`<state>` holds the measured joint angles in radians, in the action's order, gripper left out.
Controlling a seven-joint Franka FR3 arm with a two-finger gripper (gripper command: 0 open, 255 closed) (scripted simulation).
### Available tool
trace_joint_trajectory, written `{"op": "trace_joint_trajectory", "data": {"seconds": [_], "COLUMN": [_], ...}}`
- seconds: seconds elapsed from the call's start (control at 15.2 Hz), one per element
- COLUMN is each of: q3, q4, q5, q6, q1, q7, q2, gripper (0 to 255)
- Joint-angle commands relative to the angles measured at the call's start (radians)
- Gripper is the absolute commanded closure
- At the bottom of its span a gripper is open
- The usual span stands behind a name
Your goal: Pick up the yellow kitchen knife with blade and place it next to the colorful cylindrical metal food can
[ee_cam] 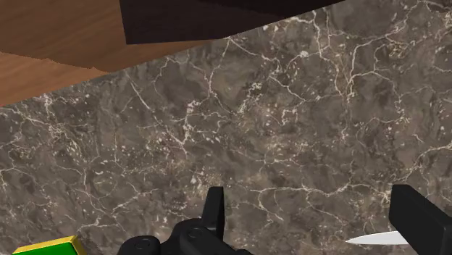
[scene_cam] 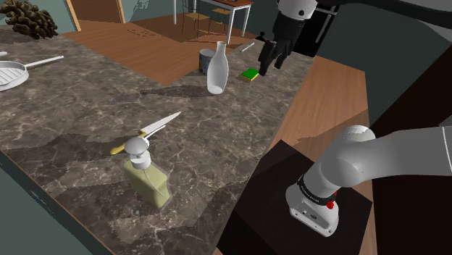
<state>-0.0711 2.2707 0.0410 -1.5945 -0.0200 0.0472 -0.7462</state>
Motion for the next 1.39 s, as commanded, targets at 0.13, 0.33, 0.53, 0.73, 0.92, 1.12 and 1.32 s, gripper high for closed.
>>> {"op": "trace_joint_trajectory", "data": {"seconds": [0.13, 0.33, 0.53, 0.73, 0.92, 1.12, 1.32], "q3": [-0.049, -0.122, -0.195, -0.267, -0.338, -0.407, -0.471], "q4": [0.016, 0.028, 0.025, 0.006, -0.027, -0.074, -0.134], "q5": [0.029, 0.069, 0.103, 0.127, 0.137, 0.129, 0.099], "q6": [-0.029, -0.076, -0.127, -0.178, -0.230, -0.280, -0.326], "q1": [-0.002, -0.007, -0.013, -0.023, -0.038, -0.056, -0.073], "q7": [0.085, 0.211, 0.337, 0.463, 0.590, 0.722, 0.860], "q2": [0.018, 0.059, 0.117, 0.191, 0.279, 0.381, 0.498], "gripper": [0, 0, 0, 0, 0, 0, 0]}}
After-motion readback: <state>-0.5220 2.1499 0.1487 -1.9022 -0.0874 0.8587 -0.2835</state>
